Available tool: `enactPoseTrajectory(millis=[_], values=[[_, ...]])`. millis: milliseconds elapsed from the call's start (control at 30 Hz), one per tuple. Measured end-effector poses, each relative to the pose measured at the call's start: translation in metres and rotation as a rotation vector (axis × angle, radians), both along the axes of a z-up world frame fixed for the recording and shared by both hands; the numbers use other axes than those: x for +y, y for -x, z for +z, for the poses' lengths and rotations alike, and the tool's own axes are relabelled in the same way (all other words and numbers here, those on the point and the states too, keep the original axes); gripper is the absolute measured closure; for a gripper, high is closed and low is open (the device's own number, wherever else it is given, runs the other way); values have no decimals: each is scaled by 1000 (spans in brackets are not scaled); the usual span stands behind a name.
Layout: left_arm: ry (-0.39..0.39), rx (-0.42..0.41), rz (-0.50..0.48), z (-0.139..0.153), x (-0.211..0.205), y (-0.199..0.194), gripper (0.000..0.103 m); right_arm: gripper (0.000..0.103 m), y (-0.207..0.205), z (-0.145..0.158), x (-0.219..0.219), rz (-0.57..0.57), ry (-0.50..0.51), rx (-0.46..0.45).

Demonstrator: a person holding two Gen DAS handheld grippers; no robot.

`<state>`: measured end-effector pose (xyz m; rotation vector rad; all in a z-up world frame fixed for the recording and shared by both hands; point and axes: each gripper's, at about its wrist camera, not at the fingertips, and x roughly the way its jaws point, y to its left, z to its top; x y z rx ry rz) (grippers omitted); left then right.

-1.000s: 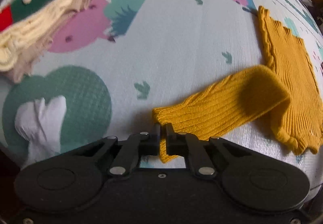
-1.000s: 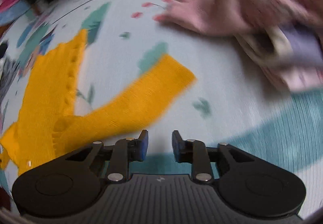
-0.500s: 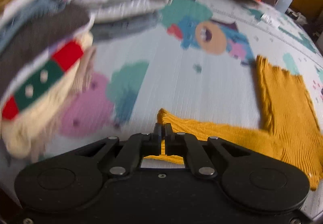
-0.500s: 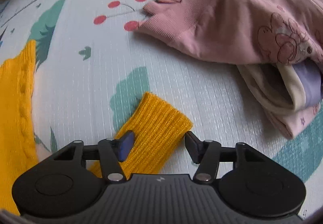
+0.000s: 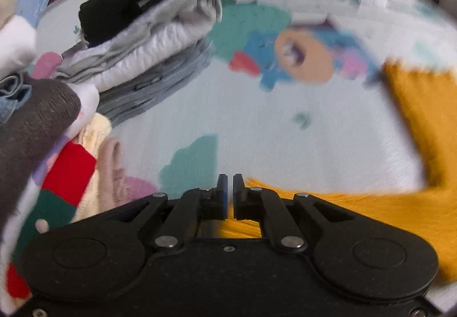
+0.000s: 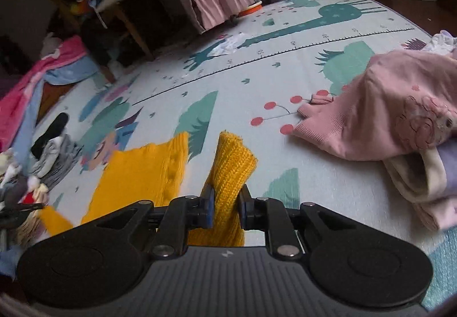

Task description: Fold clothes

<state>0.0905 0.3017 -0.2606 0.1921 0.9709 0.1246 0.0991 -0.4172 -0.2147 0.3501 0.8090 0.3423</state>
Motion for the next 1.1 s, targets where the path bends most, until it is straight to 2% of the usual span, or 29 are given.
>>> enactPoseTrajectory(millis=[67,133,200,267,333,367,400,433,500,567,600,633,667,700,767,833,900,933,967,1000,1033,1100], values=[[-95,-24,-20,6,-12,12,83,79,9,-10,-13,-45,34,43],[-95,-72,-34,19,-24,29,68,74,15,-26,-28,-113,40,119],[-30,-94,-92,30,-44,42,67,70,23,-41,-42,-185,36,187],[73,-91,-208,38,-72,52,67,66,29,-51,-51,-233,0,236],[137,-65,-333,37,-105,58,66,54,29,-58,-57,-290,-78,277],[165,-45,-383,34,-120,60,66,49,28,-59,-60,-320,-130,294],[190,-25,-429,30,-135,62,66,39,26,-61,-62,-352,-175,315],[208,-8,-466,26,-148,65,66,35,24,-63,-62,-378,-209,336],[239,29,-511,19,-166,69,66,35,20,-66,-61,-417,-279,365],[274,57,-528,14,-175,72,66,35,17,-73,-62,-472,-300,397],[290,69,-534,12,-178,74,66,41,15,-77,-62,-498,-291,413],[304,82,-540,8,-181,75,66,58,12,-81,-60,-515,-262,430],[309,91,-543,6,-184,76,66,67,8,-84,-58,-516,-233,439],[307,99,-540,3,-187,77,66,82,2,-84,-55,-478,-201,420],[322,120,-521,-4,-187,77,66,90,-8,-67,-46,-370,-157,289],[337,136,-501,-8,-187,79,66,91,-11,-46,-41,-279,-151,138],[350,152,-484,-12,-187,82,66,94,-17,-37,-34,-179,-23,99],[358,165,-475,-15,-187,83,66,87,-20,-33,-30,-129,41,80],[363,177,-468,-19,-187,83,66,78,-24,-37,-25,-88,148,99],[360,179,-466,-20,-189,84,66,61,-29,-52,-19,-75,305,174],[355,175,-469,-19,-190,85,66,62,-28,-59,-19,-92,367,202],[352,168,-474,-17,-192,87,66,60,-23,-55,-26,-192,327,172]])
